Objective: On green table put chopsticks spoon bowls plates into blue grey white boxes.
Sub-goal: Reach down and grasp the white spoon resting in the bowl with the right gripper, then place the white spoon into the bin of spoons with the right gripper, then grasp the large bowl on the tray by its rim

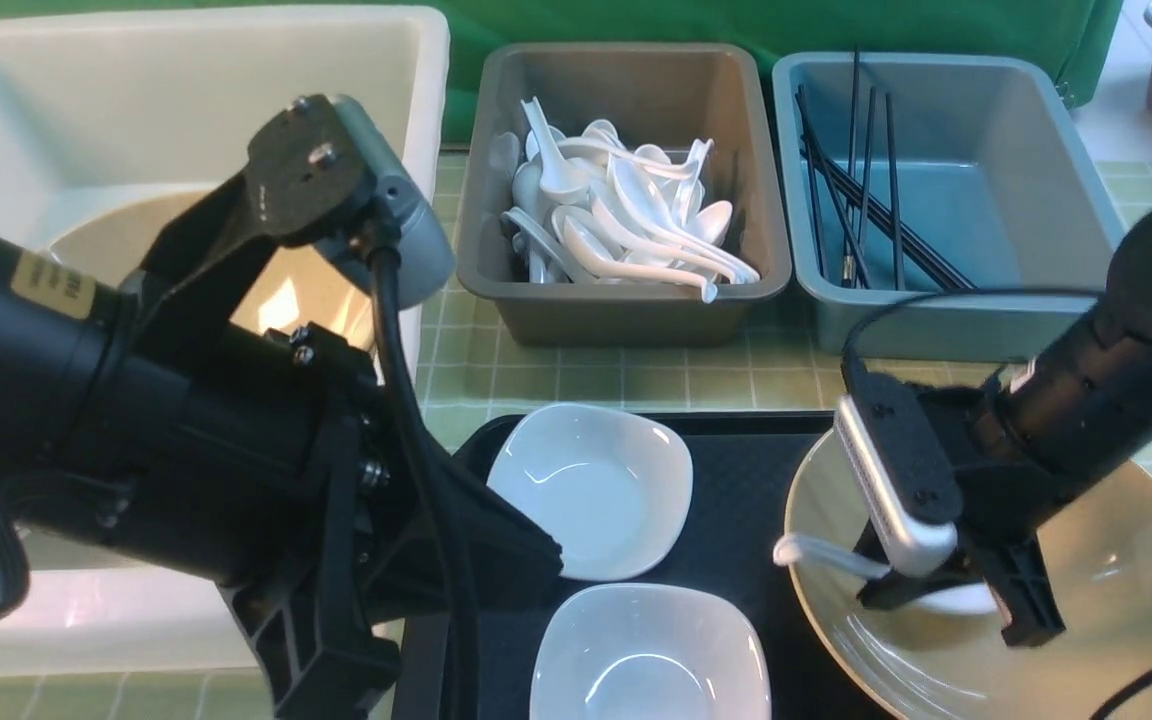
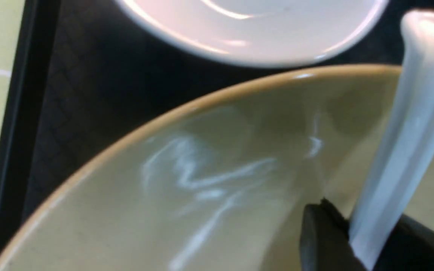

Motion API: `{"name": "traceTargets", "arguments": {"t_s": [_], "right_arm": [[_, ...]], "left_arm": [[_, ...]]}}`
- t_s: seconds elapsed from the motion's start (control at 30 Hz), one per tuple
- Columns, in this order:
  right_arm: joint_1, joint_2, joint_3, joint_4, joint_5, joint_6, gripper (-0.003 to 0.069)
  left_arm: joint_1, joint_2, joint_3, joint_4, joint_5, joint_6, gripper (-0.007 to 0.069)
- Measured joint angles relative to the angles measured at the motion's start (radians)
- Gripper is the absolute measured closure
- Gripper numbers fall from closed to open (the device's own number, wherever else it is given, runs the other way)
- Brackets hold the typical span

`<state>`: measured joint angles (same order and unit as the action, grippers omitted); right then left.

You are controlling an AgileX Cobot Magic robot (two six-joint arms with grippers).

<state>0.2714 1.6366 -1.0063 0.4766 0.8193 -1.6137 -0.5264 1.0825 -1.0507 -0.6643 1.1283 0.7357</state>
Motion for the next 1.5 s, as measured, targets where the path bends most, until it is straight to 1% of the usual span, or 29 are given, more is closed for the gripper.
{"name": "traceTargets", "arguments": {"t_s": [0.1, 0.13, 0.17, 0.23, 0.33, 0.37, 0.4, 0.43, 0.47, 0.53, 0.63, 0.67, 0.77, 0.83, 0.87, 0.93, 1.03, 1.07, 1.1, 1.17, 1.2, 1.23, 1.27, 1.3, 1.33, 1.4, 1.43, 1.47, 1.5], "right_arm": [[0.0, 0.0, -0.115, -0.048, 0.07, 0.13, 0.0501], [0.0, 0.0, -0.133, -0.049, 0.074, 0.137, 0.0501], [0.0, 0.0, -0.187, -0.05, 0.103, 0.182, 0.0501], [0.0, 0.001, -0.279, -0.036, 0.116, 0.244, 0.0501], [0.0, 0.002, -0.39, 0.016, 0.076, 0.315, 0.0501], [0.0, 0.007, -0.428, 0.068, 0.019, 0.35, 0.0501], [0.0, 0.009, -0.439, 0.087, -0.001, 0.359, 0.0501], [0.0, 0.023, -0.475, 0.168, -0.082, 0.379, 0.0501], [0.0, 0.028, -0.484, 0.182, -0.094, 0.382, 0.0501], [0.0, 0.075, -0.536, 0.396, -0.26, 0.371, 0.0501], [0.0, 0.151, -0.595, 0.59, -0.354, 0.3, 0.0501], [0.0, 0.215, -0.647, 0.656, -0.376, 0.285, 0.0501], [0.0, 0.368, -0.776, 0.704, -0.393, 0.309, 0.0501], [0.0, 0.468, -0.854, 0.707, -0.397, 0.328, 0.0501], [0.0, 0.475, -0.867, 0.707, -0.398, 0.33, 0.0501], [0.0, 0.553, -0.926, 0.709, -0.425, 0.366, 0.0466], [0.0, 0.577, -0.939, 0.7, -0.456, 0.443, 0.0371], [0.0, 0.577, -0.938, 0.699, -0.457, 0.448, 0.0352], [0.0, 0.578, -0.939, 0.681, -0.452, 0.492, 0.0281], [-0.003, 0.567, -0.939, 0.657, -0.413, 0.528, 0.0176], [-0.003, 0.566, -0.939, 0.654, -0.406, 0.528, 0.0167], [-0.012, 0.547, -0.939, 0.63, -0.337, 0.539, 0.0116], [-0.013, 0.543, -0.939, 0.622, -0.312, 0.539, 0.0109], [-0.023, 0.509, -0.939, 0.584, -0.217, 0.541, 0.0076], [-0.035, 0.483, -0.94, 0.548, -0.128, 0.548, 0.0066], [-0.058, 0.424, -0.945, 0.481, 0.015, 0.588, 0.0067], [-0.064, 0.413, -0.946, 0.464, 0.049, 0.6, 0.0069], [-0.094, 0.363, -0.949, 0.384, 0.192, 0.653, 0.0085], [-0.109, 0.339, -0.949, 0.356, 0.24, 0.672, 0.0097]], "left_arm": [[0.001, 0.0, 0.0, 0.03, -0.038, -0.021, 0.0625], [0.001, 0.0, 0.0, 0.03, -0.038, -0.021, 0.0625], [0.001, 0.0, 0.0, 0.052, -0.06, -0.035, 0.0625], [0.001, 0.0, 0.0, 0.092, -0.098, -0.068, 0.0625], [0.001, 0.0, 0.0, 0.157, -0.166, -0.129, 0.0625], [0.001, 0.0, 0.0, 0.184, -0.193, -0.158, 0.0625], [0.001, 0.0, 0.0, 0.193, -0.201, -0.167, 0.0625], [0.001, 0.0, 0.0, 0.223, -0.231, -0.2, 0.0625], [0.001, 0.0, 0.0, 0.223, -0.235, -0.2, 0.0625], [0.001, 0.0, 0.0, 0.264, -0.284, -0.233, 0.0625], [0.001, 0.0, 0.0, 0.308, -0.347, -0.253, 0.0625], [0.001, 0.0, 0.0, 0.33, -0.402, -0.262, 0.0625], [0.001, 0.0, 0.0, 0.351, -0.511, -0.272, 0.0625], [0.001, 0.0, 0.0, 0.354, -0.561, -0.276, 0.0625], [0.001, 0.001, 0.0, 0.354, -0.564, -0.276, 0.0625], [0.001, 0.004, 0.0, 0.354, -0.585, -0.28, 0.0625], [0.001, 0.019, 0.0, 0.354, -0.583, -0.305, 0.0625], [0.001, 0.02, 0.0, 0.354, -0.582, -0.308, 0.0625], [0.001, 0.027, 0.0, 0.354, -0.583, -0.328, 0.0625], [0.001, 0.036, 0.0, 0.354, -0.583, -0.364, 0.0625], [0.001, 0.036, 0.0, 0.354, -0.583, -0.367, 0.0625], [0.001, 0.041, 0.0, 0.354, -0.584, -0.375, 0.0624], [0.001, 0.041, 0.001, 0.354, -0.586, -0.377, 0.0624], [0.001, 0.045, 0.001, 0.354, -0.586, -0.382, 0.0624], [0.001, 0.049, 0.001, 0.354, -0.593, -0.385, 0.0624], [0.001, 0.056, 0.001, 0.35, -0.599, -0.386, 0.0624], [0.001, 0.059, 0.001, 0.347, -0.6, -0.387, 0.0624], [0.001, 0.071, 0.001, 0.321, -0.606, -0.39, 0.0624], [0.001, 0.076, 0.001, 0.313, -0.607, -0.39, 0.0624]]}}
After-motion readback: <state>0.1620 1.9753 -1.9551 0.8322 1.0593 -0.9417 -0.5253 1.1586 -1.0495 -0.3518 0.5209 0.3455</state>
